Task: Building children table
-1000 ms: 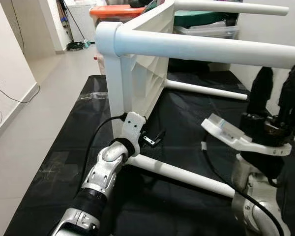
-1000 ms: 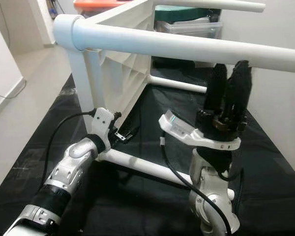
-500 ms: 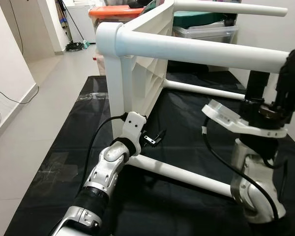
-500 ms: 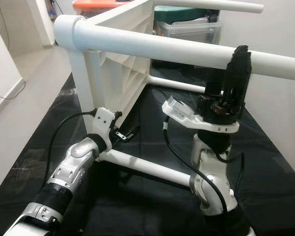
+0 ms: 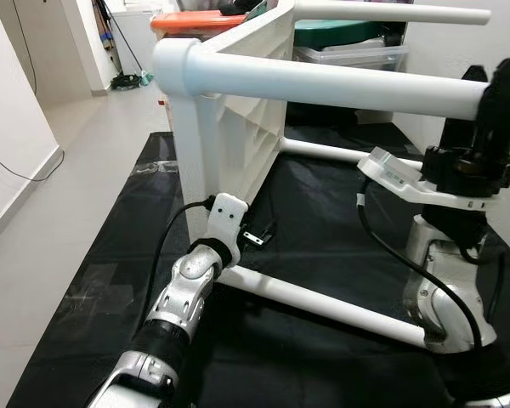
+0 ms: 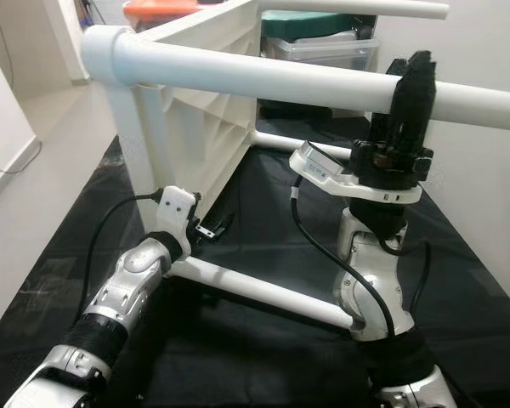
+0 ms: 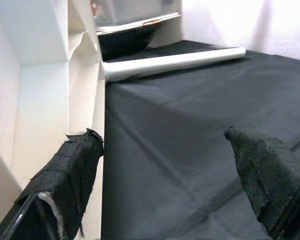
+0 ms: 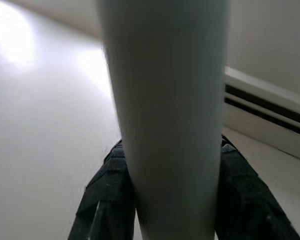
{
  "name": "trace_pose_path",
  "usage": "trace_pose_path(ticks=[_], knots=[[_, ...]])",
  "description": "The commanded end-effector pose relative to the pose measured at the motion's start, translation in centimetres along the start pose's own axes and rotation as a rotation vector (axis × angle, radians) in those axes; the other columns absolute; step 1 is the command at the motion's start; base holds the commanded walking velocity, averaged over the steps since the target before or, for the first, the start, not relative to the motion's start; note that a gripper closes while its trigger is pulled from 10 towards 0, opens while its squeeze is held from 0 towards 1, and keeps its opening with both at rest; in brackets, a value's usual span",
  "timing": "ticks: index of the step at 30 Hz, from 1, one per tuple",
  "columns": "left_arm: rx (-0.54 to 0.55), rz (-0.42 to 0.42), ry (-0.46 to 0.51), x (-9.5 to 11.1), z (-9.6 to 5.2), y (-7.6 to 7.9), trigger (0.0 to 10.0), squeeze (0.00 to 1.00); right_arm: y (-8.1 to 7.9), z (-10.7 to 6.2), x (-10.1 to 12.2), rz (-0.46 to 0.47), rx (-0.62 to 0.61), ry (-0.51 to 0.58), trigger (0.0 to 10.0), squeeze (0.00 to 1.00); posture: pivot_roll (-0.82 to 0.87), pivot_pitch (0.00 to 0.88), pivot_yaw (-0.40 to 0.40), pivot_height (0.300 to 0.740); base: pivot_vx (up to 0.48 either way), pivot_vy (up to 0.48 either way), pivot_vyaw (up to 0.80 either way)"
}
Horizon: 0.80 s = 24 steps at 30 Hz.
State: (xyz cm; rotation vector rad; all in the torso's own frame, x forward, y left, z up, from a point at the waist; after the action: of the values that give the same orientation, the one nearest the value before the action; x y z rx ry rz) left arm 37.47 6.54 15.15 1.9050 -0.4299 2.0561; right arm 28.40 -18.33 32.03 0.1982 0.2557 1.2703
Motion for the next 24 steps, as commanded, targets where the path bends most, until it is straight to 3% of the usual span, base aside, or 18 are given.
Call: trace_pose_path(ticks=[1,4,5,7,8,9,13,15,17,20,21,23,24], knots=[[0.067,0.014,-0.029,-0.6,-0.3,-1.5,10.0,0.0,-0.2,0.1,0.0,0.031,0.016,-0.012,0.0,0.0,0.06,0.0,0.001,0.74,0.0,0.0,0.0],[0.112,0.169,-0.052,-0.9,-0.5,-2.9,10.0,0.0,-0.6,0.0,-0.3,0.059,0.057,-0.024,0.0,0.0,0.06,0.0,0.004,0.74,0.0,0.0,0.0],[0.112,0.169,-0.052,-0.9,-0.5,-2.9,10.0,0.0,-0.6,0.0,-0.3,0.059,0.057,-0.024,0.0,0.0,0.06,0.0,0.004,0.74,0.0,0.0,0.0],[0.139,0.277,-0.059,-0.5,-0.7,-4.2,10.0,0.0,-0.9,0.0,-0.7,0.067,0.073,-0.042,0.0,0.0,0.06,0.0,0.008,0.74,0.0,0.0,0.0],[0.139,0.277,-0.059,-0.5,-0.7,-4.2,10.0,0.0,-0.9,0.0,-0.7,0.067,0.073,-0.042,0.0,0.0,0.06,0.0,0.008,0.74,0.0,0.0,0.0],[0.143,0.333,-0.05,0.0,-0.8,-5.0,10.0,0.0,-1.0,0.1,-1.0,0.07,0.08,-0.055,0.0,0.0,0.06,0.0,0.008,0.74,0.0,0.0,0.0],[0.14,0.611,-0.003,4.7,-0.7,-9.5,10.0,0.0,-2.2,1.0,-4.1,0.117,0.143,-0.227,0.0,0.0,0.08,0.0,0.007,0.74,0.0,0.0,0.0],[0.14,0.611,-0.003,4.7,-0.7,-9.5,10.0,0.0,-2.2,1.0,-4.1,0.117,0.143,-0.227,0.0,0.0,0.08,0.0,0.007,0.74,0.0,0.0,0.0],[0.108,0.76,0.012,7.4,-0.5,-11.0,10.0,0.0,-2.9,1.3,-6.5,0.157,0.173,-0.378,0.0,0.0,0.09,0.0,0.004,0.74,0.0,0.0,0.0],[0.092,0.932,0.015,10.8,-0.3,-12.7,10.0,0.0,-3.7,1.3,-9.0,0.197,0.198,-0.513,0.0,0.0,0.09,0.0,0.007,0.74,0.0,0.0,0.0],[0.092,0.932,0.015,10.8,-0.3,-12.7,10.0,0.0,-3.7,1.3,-9.0,0.197,0.198,-0.513,0.0,0.0,0.09,0.0,0.007,0.74,0.0,0.0,0.0],[0.125,1.044,0.02,13.6,-0.1,-13.8,10.0,0.0,-4.4,0.6,-10.6,0.244,0.229,-0.635,0.0,0.0,0.11,0.0,0.012,0.74,0.0,0.0,0.0],[0.125,1.044,0.02,13.6,-0.1,-13.8,10.0,0.0,-4.4,0.6,-10.6,0.244,0.229,-0.635,0.0,0.0,0.11,0.0,0.012,0.74,0.0,0.0,0.0]])
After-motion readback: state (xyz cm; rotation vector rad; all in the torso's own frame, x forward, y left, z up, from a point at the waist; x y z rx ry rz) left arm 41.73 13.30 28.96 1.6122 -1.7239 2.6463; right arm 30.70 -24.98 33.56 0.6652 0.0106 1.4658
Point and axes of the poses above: a point about 5 cm out from each wrist's last joint towards the gripper, its own z axis pointing out of the wrist towards the gripper, its own x axis along the axis of the wrist's last joint, y = z × x, the point moved 2 cm from there along z, pointing out of the wrist towards the gripper, and after that the axes turned 5 degrees about -z, right-handed, at the moved point
